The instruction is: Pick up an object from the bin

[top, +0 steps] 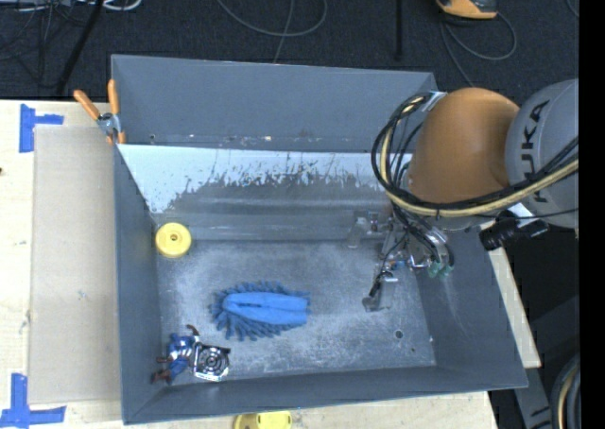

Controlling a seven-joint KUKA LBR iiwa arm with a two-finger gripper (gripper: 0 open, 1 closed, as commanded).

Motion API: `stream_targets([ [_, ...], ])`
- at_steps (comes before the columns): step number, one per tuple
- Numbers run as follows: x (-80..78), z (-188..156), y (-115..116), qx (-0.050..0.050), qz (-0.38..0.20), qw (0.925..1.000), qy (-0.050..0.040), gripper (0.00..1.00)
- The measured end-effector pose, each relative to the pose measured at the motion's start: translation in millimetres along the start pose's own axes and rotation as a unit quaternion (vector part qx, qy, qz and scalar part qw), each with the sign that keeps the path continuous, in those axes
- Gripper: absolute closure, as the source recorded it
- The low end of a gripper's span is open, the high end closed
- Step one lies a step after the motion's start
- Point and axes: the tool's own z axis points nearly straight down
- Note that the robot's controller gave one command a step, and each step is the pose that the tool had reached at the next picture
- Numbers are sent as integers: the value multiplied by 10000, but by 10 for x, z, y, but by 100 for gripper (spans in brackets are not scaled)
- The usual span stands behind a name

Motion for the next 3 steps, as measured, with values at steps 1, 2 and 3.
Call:
stream_targets([
  [1,-15,-45,0,0,-1,10000,-38,0],
  [2,101,313,404,8,-223,9997,-62,0],
  [3,137,424,539,4,-294,9996,-43,0],
])
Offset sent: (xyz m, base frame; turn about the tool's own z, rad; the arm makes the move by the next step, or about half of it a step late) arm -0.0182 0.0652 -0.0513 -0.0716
